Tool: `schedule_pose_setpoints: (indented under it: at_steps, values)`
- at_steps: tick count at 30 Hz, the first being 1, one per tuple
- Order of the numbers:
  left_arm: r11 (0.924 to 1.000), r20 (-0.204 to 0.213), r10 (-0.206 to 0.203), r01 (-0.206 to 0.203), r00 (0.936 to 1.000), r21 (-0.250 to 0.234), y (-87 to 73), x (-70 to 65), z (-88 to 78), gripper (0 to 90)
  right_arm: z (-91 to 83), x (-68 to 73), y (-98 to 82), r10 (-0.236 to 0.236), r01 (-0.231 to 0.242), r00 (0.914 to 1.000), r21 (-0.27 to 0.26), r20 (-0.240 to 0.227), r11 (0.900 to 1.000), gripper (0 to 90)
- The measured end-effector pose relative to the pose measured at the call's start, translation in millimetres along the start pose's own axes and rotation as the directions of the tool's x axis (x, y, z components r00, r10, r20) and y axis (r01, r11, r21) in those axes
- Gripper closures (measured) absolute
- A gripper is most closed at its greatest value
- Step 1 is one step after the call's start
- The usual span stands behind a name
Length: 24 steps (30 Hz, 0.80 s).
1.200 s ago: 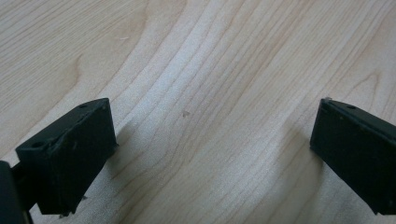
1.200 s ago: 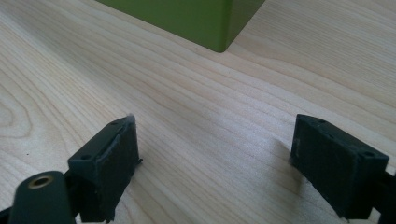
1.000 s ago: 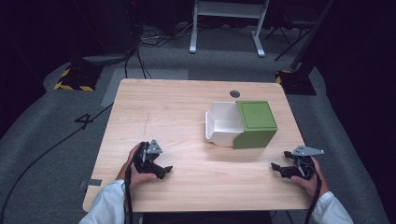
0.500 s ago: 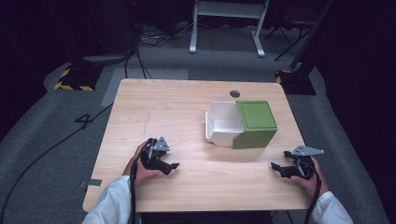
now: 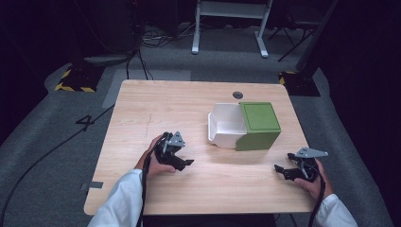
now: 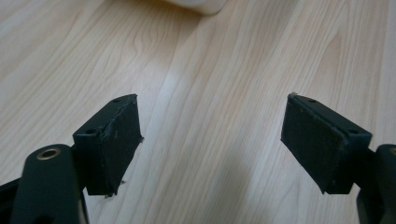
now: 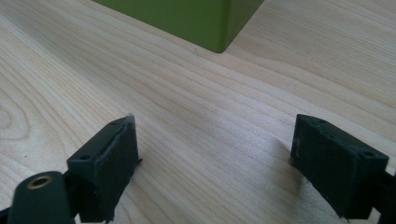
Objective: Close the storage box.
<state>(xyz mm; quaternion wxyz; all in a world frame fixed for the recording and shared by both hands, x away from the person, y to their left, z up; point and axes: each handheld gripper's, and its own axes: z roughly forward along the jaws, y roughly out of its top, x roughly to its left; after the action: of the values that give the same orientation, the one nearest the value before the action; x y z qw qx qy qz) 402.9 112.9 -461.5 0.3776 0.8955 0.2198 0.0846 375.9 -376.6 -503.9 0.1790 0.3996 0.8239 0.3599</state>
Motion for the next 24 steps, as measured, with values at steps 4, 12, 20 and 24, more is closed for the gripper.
schedule_pose_setpoints:
  at_steps: [4,12,20,24]
  values:
    - [0.9992,0.014,0.019,-0.019,0.9997,-0.036,16.1,0.6,1.8,20.4,0.0,0.0,0.0,0.0,0.0,1.0,0.0,0.0,1.0,14.8]
    - [0.9962,0.045,0.049,-0.046,0.9978,-0.075,44.5,-0.7,14.4,20.9,0.0,0.0,0.0,0.0,0.0,1.0,0.0,0.0,1.0,14.9]
    - [0.9924,0.074,0.093,-0.086,0.993,-0.088,64.6,-7.6,32.4,24.0,0.0,-0.2,-0.1,-0.001,0.001,1.0,-0.001,-0.001,1.0,14.9]
    - [0.9904,0.077,0.098,-0.09,0.9921,-0.105,71.7,-9.7,38.3,25.1,0.0,-0.2,-0.1,-0.001,0.001,1.0,0.0,-0.002,1.0,14.9]
